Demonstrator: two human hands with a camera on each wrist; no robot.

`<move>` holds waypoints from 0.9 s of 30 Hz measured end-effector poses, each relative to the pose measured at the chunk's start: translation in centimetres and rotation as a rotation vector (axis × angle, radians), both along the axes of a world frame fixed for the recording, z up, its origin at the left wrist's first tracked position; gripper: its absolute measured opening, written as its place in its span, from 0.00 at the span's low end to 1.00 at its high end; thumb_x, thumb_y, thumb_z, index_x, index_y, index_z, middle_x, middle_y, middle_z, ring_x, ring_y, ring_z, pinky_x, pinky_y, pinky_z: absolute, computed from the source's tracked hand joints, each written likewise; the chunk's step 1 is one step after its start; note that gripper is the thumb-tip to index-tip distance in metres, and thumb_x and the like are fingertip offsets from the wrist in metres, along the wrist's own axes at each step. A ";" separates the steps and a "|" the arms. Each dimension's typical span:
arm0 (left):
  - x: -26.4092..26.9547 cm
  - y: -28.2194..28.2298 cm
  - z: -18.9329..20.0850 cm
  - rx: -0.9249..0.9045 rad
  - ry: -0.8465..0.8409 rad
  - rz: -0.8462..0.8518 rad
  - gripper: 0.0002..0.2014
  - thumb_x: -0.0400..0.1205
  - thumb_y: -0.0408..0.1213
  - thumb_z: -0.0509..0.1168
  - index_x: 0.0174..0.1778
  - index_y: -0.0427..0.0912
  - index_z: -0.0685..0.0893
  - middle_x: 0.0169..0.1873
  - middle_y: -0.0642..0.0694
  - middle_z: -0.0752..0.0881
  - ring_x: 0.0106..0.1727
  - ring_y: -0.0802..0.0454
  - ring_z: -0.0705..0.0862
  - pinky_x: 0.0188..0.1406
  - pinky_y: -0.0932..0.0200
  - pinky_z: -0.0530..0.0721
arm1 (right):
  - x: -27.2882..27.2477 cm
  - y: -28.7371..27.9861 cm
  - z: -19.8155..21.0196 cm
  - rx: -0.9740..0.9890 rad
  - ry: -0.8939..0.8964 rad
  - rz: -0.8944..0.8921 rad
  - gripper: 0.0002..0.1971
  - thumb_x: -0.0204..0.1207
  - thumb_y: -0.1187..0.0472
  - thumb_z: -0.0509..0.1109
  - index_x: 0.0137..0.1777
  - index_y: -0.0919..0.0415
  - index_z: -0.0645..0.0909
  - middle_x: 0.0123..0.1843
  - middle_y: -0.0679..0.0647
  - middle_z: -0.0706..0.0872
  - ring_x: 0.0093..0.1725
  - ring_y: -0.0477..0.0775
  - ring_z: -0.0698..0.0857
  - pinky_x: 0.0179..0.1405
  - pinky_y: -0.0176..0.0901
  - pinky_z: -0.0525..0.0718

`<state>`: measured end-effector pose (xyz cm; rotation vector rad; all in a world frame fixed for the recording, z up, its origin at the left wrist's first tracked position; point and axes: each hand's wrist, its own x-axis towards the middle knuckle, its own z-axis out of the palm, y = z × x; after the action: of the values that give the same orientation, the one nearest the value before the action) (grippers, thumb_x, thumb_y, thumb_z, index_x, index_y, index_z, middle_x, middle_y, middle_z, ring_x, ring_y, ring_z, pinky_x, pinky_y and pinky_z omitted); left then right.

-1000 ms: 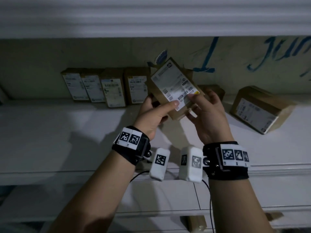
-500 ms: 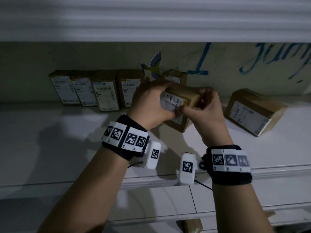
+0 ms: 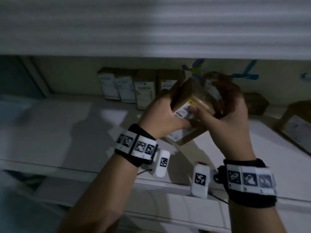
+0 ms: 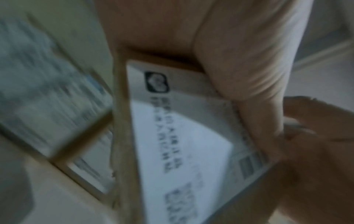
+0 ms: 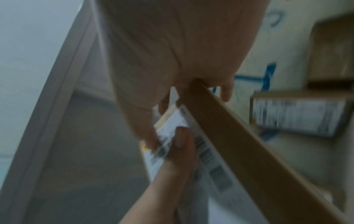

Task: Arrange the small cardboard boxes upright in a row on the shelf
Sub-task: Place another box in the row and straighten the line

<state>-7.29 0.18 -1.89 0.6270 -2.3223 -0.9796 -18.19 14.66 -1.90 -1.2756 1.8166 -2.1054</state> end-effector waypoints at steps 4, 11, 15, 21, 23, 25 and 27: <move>3.2 -3.3 -1.0 0.144 0.145 0.210 0.45 0.57 0.65 0.85 0.70 0.56 0.80 0.57 0.55 0.92 0.57 0.57 0.92 0.57 0.46 0.93 | 2.7 -3.9 -1.8 0.065 -0.034 0.100 0.40 0.85 0.65 0.75 0.91 0.50 0.58 0.84 0.37 0.74 0.83 0.39 0.75 0.83 0.55 0.79; 9.8 -9.3 -2.1 0.355 0.300 0.392 0.35 0.76 0.54 0.80 0.71 0.44 0.72 0.58 0.56 0.89 0.56 0.63 0.89 0.50 0.71 0.85 | 8.6 -10.7 -2.6 0.296 -0.215 0.368 0.29 0.91 0.62 0.67 0.89 0.43 0.66 0.74 0.45 0.87 0.73 0.45 0.87 0.72 0.56 0.87; 15.0 -13.9 -1.9 0.311 0.289 0.406 0.25 0.82 0.55 0.74 0.67 0.42 0.80 0.51 0.59 0.91 0.45 0.73 0.89 0.35 0.83 0.79 | 12.9 -15.2 -1.6 0.356 -0.242 0.437 0.37 0.89 0.61 0.71 0.92 0.44 0.58 0.69 0.43 0.88 0.71 0.45 0.86 0.73 0.52 0.86; 21.4 -19.5 -2.6 0.368 0.263 0.333 0.12 0.88 0.45 0.70 0.64 0.47 0.89 0.52 0.53 0.95 0.51 0.62 0.93 0.47 0.67 0.89 | 19.4 -21.9 -1.2 0.412 -0.240 0.520 0.33 0.86 0.70 0.72 0.84 0.52 0.60 0.66 0.45 0.87 0.54 0.27 0.90 0.52 0.30 0.91; 22.9 -21.2 -2.5 0.357 0.236 0.333 0.11 0.88 0.42 0.69 0.65 0.47 0.89 0.50 0.55 0.95 0.47 0.65 0.93 0.41 0.71 0.88 | 21.1 -24.0 -0.8 0.419 -0.265 0.536 0.31 0.85 0.72 0.72 0.80 0.52 0.61 0.63 0.44 0.87 0.50 0.28 0.91 0.44 0.26 0.89; 24.3 -23.2 -2.4 0.339 0.232 0.365 0.11 0.88 0.40 0.70 0.65 0.47 0.90 0.48 0.58 0.94 0.45 0.68 0.92 0.41 0.71 0.88 | 22.5 -26.1 -0.3 0.428 -0.297 0.539 0.32 0.84 0.70 0.74 0.79 0.50 0.61 0.65 0.49 0.88 0.57 0.39 0.91 0.49 0.31 0.91; 25.4 -25.1 -2.2 0.344 0.250 0.396 0.10 0.86 0.40 0.72 0.63 0.50 0.90 0.49 0.57 0.94 0.50 0.61 0.94 0.51 0.60 0.92 | 23.5 -28.2 0.3 0.409 -0.326 0.536 0.33 0.82 0.68 0.76 0.80 0.51 0.62 0.68 0.53 0.88 0.65 0.50 0.90 0.60 0.42 0.93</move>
<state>18.08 -24.96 -4.09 0.9929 -1.7369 -1.1927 5.34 -13.57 -1.60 -1.0780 1.4545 -1.4626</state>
